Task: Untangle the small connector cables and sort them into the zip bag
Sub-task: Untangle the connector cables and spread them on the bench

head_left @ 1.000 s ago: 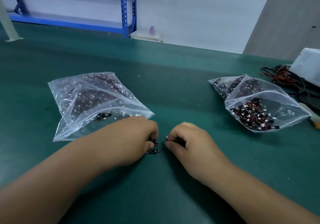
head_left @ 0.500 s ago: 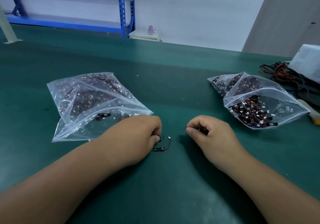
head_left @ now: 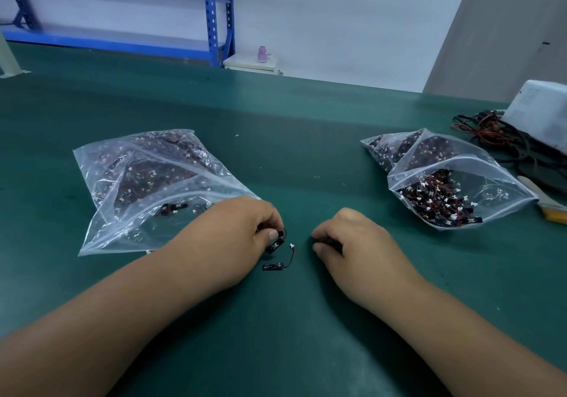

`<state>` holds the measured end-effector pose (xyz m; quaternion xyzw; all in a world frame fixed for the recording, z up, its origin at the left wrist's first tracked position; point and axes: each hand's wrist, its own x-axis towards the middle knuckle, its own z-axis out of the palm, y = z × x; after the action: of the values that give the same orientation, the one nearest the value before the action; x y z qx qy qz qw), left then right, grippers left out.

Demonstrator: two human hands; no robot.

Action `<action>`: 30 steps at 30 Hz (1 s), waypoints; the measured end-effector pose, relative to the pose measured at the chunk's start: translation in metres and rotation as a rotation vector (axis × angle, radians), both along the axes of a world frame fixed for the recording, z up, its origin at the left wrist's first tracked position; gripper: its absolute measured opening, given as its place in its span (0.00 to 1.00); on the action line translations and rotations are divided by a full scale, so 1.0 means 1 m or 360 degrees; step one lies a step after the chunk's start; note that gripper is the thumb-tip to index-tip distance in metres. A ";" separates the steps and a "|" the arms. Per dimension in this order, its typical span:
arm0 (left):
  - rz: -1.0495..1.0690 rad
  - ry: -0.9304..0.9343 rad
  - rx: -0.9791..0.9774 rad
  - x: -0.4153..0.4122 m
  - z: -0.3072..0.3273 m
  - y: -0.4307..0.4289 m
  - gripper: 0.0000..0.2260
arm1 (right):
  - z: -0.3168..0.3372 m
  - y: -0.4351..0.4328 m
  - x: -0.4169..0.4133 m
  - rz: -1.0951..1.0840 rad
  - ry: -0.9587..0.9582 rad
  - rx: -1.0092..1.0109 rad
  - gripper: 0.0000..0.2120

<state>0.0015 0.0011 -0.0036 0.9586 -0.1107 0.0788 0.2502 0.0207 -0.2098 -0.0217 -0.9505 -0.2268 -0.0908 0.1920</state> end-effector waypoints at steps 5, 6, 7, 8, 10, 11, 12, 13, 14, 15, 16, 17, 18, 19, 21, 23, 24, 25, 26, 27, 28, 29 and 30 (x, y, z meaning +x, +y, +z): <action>0.0037 0.0037 -0.0003 0.000 -0.003 0.001 0.05 | 0.000 0.002 0.013 -0.0129 0.0076 0.0166 0.04; 0.0045 0.0045 -0.0011 0.000 -0.004 0.001 0.06 | -0.001 0.003 0.015 -0.0162 0.0071 0.0235 0.03; 0.0051 0.0048 -0.0021 0.000 -0.004 0.000 0.06 | -0.002 0.003 0.016 -0.0189 0.0057 0.0311 0.05; 0.0054 0.0045 -0.0031 0.000 -0.005 0.000 0.05 | -0.003 0.002 0.015 -0.0199 0.0028 0.0379 0.07; 0.0043 0.0022 -0.0055 -0.001 -0.004 -0.001 0.05 | -0.002 0.002 0.011 -0.0164 -0.0096 0.0463 0.09; 0.0028 0.0003 -0.0076 -0.001 -0.004 -0.002 0.05 | -0.001 0.003 0.006 -0.0111 -0.0150 0.0488 0.10; 0.0006 -0.0018 -0.0112 -0.002 -0.003 -0.003 0.04 | 0.001 0.005 0.002 -0.0053 -0.0173 0.0499 0.12; -0.0024 -0.0041 -0.0161 -0.004 -0.001 -0.005 0.04 | 0.001 0.008 -0.002 0.0005 -0.0172 0.0503 0.14; -0.0061 -0.0066 -0.0217 -0.005 0.001 -0.008 0.05 | 0.002 0.012 -0.007 0.0049 -0.0158 0.0499 0.15; -0.0099 -0.0093 -0.0268 -0.007 0.002 -0.010 0.05 | 0.002 0.017 -0.010 0.0085 -0.0150 0.0512 0.12; -0.0133 -0.0120 -0.0302 -0.008 0.004 -0.012 0.06 | 0.001 0.022 -0.012 0.0122 -0.0153 0.0545 0.08; -0.0156 -0.0144 -0.0316 -0.010 0.005 -0.014 0.07 | 0.000 0.024 -0.012 0.0153 -0.0166 0.0594 0.07; -0.0169 -0.0161 -0.0318 -0.010 0.006 -0.015 0.07 | 0.000 0.026 -0.012 0.0166 -0.0173 0.0649 0.09; -0.0169 -0.0170 -0.0313 -0.010 0.006 -0.015 0.07 | 0.000 0.026 -0.011 0.0172 -0.0159 0.0709 0.10; -0.0143 -0.0164 -0.0264 -0.010 0.006 -0.013 0.06 | 0.000 0.025 -0.009 0.0145 -0.0113 0.0819 0.11; -0.0097 -0.0168 -0.0121 -0.009 0.004 -0.009 0.06 | 0.000 0.021 -0.006 0.0079 -0.0098 0.0883 0.10; -0.0070 -0.0170 -0.0032 -0.008 0.004 -0.008 0.06 | 0.000 0.018 -0.004 0.0038 -0.0105 0.0890 0.11; -0.0046 -0.0162 0.0055 -0.008 0.004 -0.006 0.06 | 0.001 0.015 -0.002 -0.0005 -0.0114 0.0888 0.11; -0.0027 -0.0149 0.0135 -0.007 0.004 -0.005 0.06 | 0.002 0.011 0.000 -0.0050 -0.0121 0.0880 0.12; -0.0014 -0.0133 0.0203 -0.006 0.004 -0.003 0.05 | 0.002 0.007 0.003 -0.0090 -0.0130 0.0868 0.12; -0.0004 -0.0117 0.0242 -0.006 0.003 -0.003 0.05 | 0.002 0.003 0.006 -0.0128 -0.0144 0.0858 0.12; 0.0009 -0.0100 0.0247 -0.005 0.002 -0.002 0.05 | 0.001 0.000 0.008 -0.0170 -0.0159 0.0866 0.13; 0.0025 -0.0086 0.0223 -0.005 0.001 -0.002 0.04 | 0.000 -0.003 0.011 -0.0225 -0.0160 0.0897 0.14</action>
<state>-0.0030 -0.0006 -0.0026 0.9721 -0.1152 0.0986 0.1789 0.0315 -0.2133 -0.0213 -0.8675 -0.1351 -0.2103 0.4301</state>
